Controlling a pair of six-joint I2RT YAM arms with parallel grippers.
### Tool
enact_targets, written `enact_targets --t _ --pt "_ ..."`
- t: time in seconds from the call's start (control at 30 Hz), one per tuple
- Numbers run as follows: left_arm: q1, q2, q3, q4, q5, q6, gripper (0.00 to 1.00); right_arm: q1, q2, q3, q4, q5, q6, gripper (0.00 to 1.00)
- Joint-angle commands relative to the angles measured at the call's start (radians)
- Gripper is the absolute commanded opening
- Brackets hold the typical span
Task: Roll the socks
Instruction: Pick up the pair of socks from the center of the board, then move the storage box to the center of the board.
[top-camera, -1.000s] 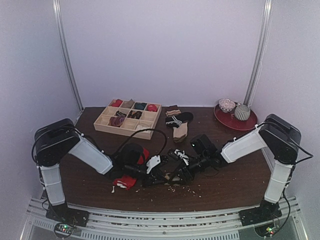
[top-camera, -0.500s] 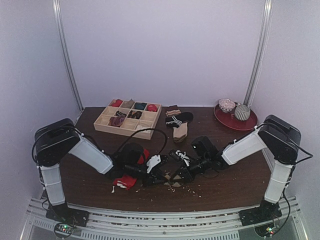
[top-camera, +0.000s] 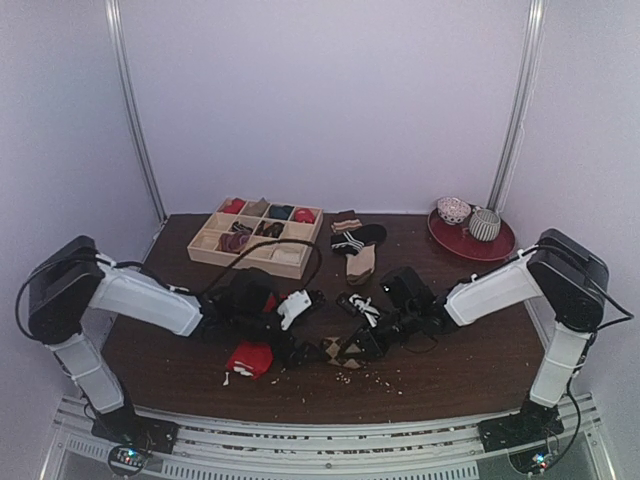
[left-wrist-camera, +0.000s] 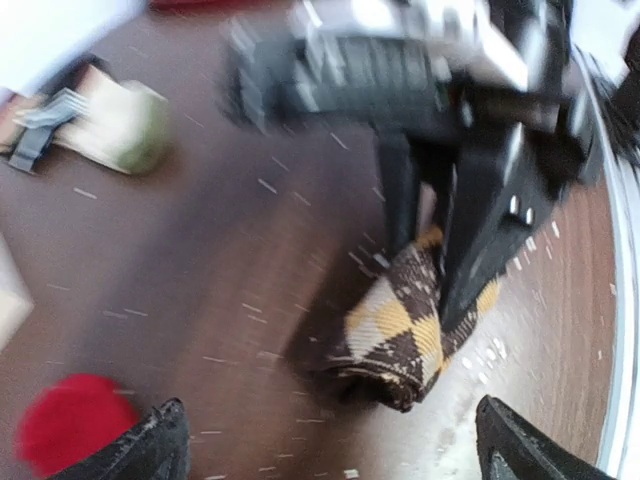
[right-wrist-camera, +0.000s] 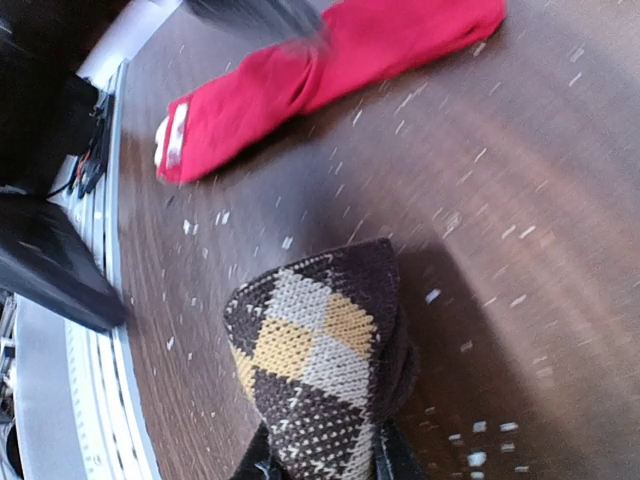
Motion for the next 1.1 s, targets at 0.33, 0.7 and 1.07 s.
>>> enact_targets --t 0.33,0.7,1.07 --pt "0.184 -0.385 0.023 -0.123 -0.563 -0.170 0.98 -0.099 0.136 0.558 -0.130 0.100 -0.064 0.00" --pt "0.377 -0.481 0.045 -0.191 -0.603 -0.370 0.98 -0.127 0.509 1.012 -0.028 0.198 -0.002 0.00" --pt "0.397 -0.437 0.002 -0.155 -0.532 -0.380 0.98 -0.119 0.664 1.162 0.022 0.331 0.062 0.00"
